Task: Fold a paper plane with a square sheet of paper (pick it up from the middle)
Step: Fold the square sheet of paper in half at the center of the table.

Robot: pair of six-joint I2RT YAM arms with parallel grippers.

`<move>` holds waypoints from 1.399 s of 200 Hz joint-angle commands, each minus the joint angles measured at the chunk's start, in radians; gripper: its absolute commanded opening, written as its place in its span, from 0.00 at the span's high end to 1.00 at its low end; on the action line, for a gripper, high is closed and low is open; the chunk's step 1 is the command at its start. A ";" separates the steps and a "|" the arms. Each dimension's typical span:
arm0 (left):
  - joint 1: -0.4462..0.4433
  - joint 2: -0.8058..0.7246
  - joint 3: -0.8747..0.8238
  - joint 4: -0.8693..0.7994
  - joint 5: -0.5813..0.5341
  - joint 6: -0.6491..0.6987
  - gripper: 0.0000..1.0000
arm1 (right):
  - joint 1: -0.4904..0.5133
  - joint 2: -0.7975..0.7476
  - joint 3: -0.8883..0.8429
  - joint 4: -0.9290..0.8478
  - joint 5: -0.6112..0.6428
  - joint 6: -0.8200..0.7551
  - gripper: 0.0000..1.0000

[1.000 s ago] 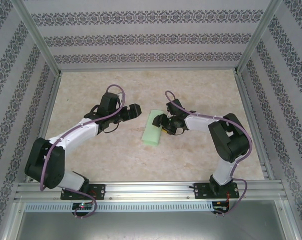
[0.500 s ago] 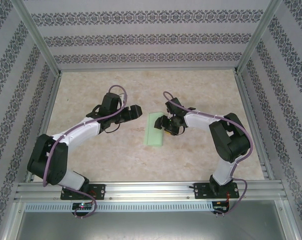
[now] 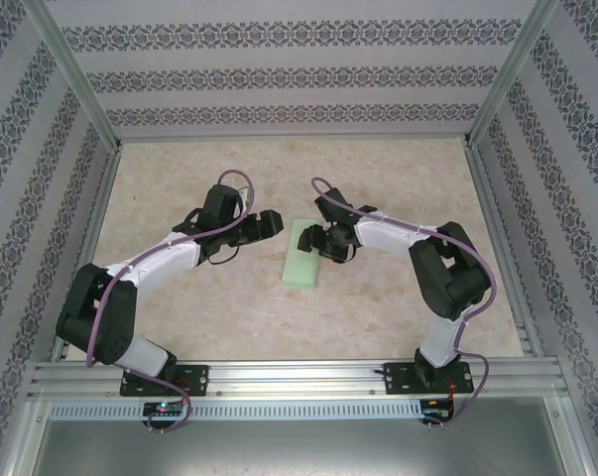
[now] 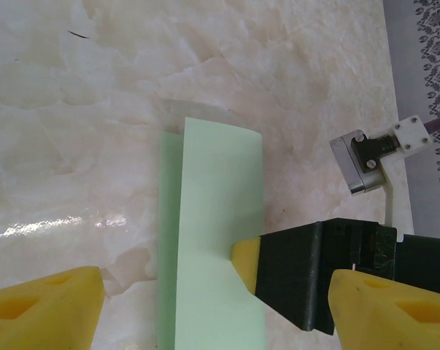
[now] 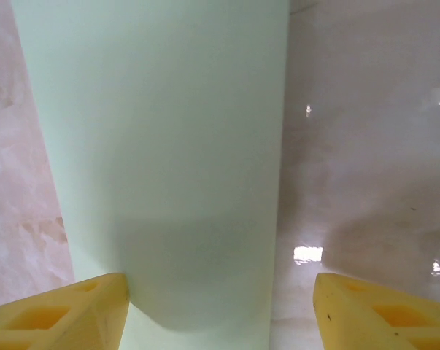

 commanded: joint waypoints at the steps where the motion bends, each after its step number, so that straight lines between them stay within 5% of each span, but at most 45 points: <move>1: -0.014 0.006 0.025 0.021 0.022 0.024 0.19 | 0.008 0.028 0.021 -0.048 0.070 0.023 0.32; 51: -0.014 0.004 0.024 0.018 0.021 0.026 0.19 | 0.014 0.044 0.046 -0.108 0.101 -0.048 0.32; 106: -0.013 0.003 0.022 0.021 0.011 0.021 0.18 | -0.001 0.026 -0.001 0.014 -0.016 -0.002 0.29; 280: -0.014 -0.023 0.010 -0.005 -0.004 0.023 0.18 | 0.027 0.119 0.102 -0.145 0.067 -0.075 0.19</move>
